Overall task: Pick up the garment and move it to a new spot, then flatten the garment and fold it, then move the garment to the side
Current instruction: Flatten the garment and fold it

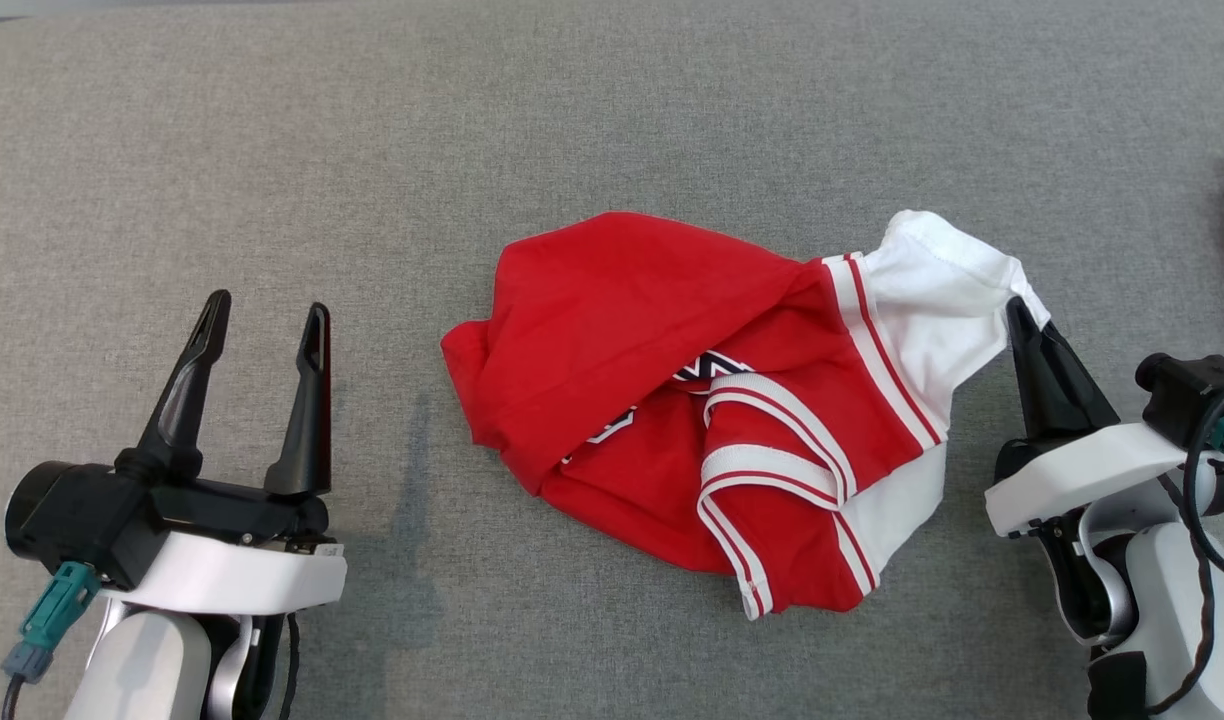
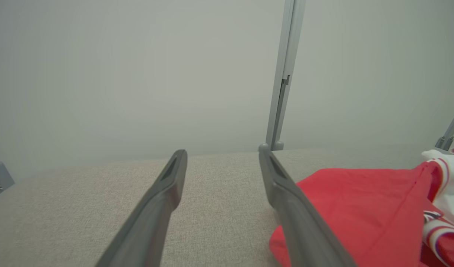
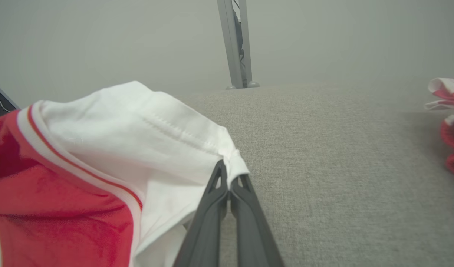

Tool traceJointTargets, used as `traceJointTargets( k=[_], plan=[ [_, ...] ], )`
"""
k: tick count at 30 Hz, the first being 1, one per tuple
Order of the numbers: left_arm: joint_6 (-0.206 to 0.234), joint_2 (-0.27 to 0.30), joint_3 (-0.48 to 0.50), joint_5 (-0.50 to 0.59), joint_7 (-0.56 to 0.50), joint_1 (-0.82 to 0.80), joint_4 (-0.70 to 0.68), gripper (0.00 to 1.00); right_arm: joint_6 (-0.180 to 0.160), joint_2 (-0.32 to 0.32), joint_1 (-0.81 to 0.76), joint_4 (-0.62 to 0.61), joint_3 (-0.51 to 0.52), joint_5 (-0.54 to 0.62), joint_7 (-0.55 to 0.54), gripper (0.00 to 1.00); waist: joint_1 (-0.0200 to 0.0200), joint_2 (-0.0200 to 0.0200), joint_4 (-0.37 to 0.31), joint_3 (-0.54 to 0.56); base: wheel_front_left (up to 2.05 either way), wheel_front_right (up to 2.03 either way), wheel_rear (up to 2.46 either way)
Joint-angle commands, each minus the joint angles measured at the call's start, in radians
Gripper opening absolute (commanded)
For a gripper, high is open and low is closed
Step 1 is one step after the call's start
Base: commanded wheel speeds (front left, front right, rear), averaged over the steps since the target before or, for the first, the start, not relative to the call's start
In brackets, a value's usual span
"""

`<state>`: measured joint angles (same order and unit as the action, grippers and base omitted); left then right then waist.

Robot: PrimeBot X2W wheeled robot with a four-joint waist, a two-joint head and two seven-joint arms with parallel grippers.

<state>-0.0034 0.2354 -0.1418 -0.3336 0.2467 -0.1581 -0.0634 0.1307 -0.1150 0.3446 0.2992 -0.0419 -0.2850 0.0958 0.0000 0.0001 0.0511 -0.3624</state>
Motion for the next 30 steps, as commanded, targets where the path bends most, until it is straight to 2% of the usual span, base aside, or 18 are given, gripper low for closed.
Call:
traceJointTargets(
  k=[1,2,3,4,5,9,13,21,30],
  plan=[
    [-0.002,0.006,0.002,0.004,0.001,-0.023,-0.001,1.0,0.0,-0.008,0.018,0.025,-0.007,-0.005,0.02,0.0,0.0,-0.0001,0.001,-0.005,0.0,0.0,0.0],
    [-0.001,0.006,0.002,0.004,0.001,-0.021,-0.001,1.0,0.0,-0.009,0.026,0.038,-0.013,-0.007,0.03,0.11,0.0,-0.0001,0.001,-0.006,0.0,0.0,0.0],
    [-0.001,0.007,0.001,0.004,0.002,-0.019,0.001,1.0,0.0,-0.012,0.034,0.053,-0.018,-0.007,0.039,0.4,0.0,-0.0001,0.0,-0.006,0.0,0.0,0.0],
    [0.0,0.007,0.001,0.004,0.002,-0.018,0.002,1.0,0.0,-0.012,0.038,0.064,-0.021,-0.008,0.047,0.84,0.0,-0.0001,0.0,-0.006,0.0,0.0,0.0],
    [0.001,0.008,0.0,0.003,0.003,-0.018,0.003,1.0,0.0,-0.014,0.04,0.072,-0.023,-0.008,0.057,1.0,0.0,-0.0001,-0.001,-0.004,0.0,0.0,0.0],
    [0.004,0.008,-0.002,0.003,0.005,-0.007,0.01,1.0,0.0,-0.019,0.034,0.082,-0.012,0.014,0.094,1.0,0.0,-0.0001,-0.005,0.014,0.0,0.0,0.0],
    [0.008,0.006,-0.003,0.0,0.006,0.005,0.015,1.0,0.0,-0.017,0.0,0.035,0.019,0.057,0.114,1.0,0.0,-0.0001,-0.007,0.036,0.0,0.0,0.0],
    [0.018,0.01,-0.001,-0.007,0.006,0.034,0.024,1.0,0.0,0.008,-0.099,-0.181,0.045,0.148,0.082,1.0,0.0,-0.0001,-0.009,0.088,0.0,0.0,0.0],
    [0.035,0.017,0.004,-0.016,-0.005,0.081,0.014,1.0,0.0,0.043,-0.216,-0.379,0.034,0.169,0.002,1.0,0.0,-0.0001,-0.012,0.129,0.0,0.0,0.0]
  ],
)
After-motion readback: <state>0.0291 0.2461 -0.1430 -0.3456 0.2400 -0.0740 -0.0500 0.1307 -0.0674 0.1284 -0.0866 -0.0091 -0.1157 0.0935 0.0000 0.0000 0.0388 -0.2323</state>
